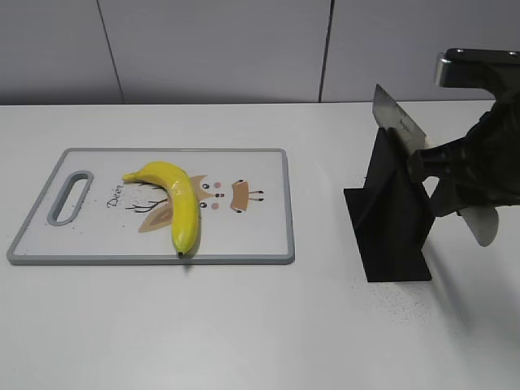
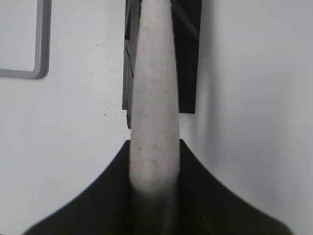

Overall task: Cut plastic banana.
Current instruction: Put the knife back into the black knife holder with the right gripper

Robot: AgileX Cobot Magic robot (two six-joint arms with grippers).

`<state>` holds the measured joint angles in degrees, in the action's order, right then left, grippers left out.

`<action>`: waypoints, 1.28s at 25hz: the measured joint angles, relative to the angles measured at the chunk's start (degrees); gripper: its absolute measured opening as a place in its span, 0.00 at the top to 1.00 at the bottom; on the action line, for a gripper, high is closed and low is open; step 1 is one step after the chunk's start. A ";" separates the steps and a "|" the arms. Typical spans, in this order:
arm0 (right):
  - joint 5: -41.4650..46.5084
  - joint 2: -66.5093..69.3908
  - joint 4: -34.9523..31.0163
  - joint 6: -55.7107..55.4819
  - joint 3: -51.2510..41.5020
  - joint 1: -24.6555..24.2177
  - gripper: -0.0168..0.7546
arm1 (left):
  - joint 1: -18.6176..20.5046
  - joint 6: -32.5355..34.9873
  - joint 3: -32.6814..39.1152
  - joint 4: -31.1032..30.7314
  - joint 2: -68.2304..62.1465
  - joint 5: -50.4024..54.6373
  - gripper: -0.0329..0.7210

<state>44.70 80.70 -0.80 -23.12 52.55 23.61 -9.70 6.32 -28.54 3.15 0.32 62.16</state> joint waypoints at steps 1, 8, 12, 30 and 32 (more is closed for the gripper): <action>-0.30 0.25 0.00 0.00 0.00 0.00 0.77 | 0.00 0.00 0.00 0.00 0.00 0.00 0.19; -0.77 2.36 -0.75 0.00 0.00 0.00 0.77 | 0.00 0.00 0.00 0.00 0.00 0.00 0.19; -1.43 3.32 -0.87 -0.07 0.00 0.00 0.77 | 0.00 0.00 0.00 -0.02 0.00 0.00 0.19; -0.01 -0.88 -6.57 7.05 0.00 0.00 0.13 | 0.00 0.00 0.00 -0.07 0.00 0.00 0.19; 1.59 -4.23 -7.11 9.84 0.00 0.00 0.13 | 0.00 0.00 0.00 -0.07 0.00 0.00 0.19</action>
<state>46.30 76.47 -7.90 -13.28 52.55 23.61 -9.70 6.32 -28.54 3.08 0.32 62.16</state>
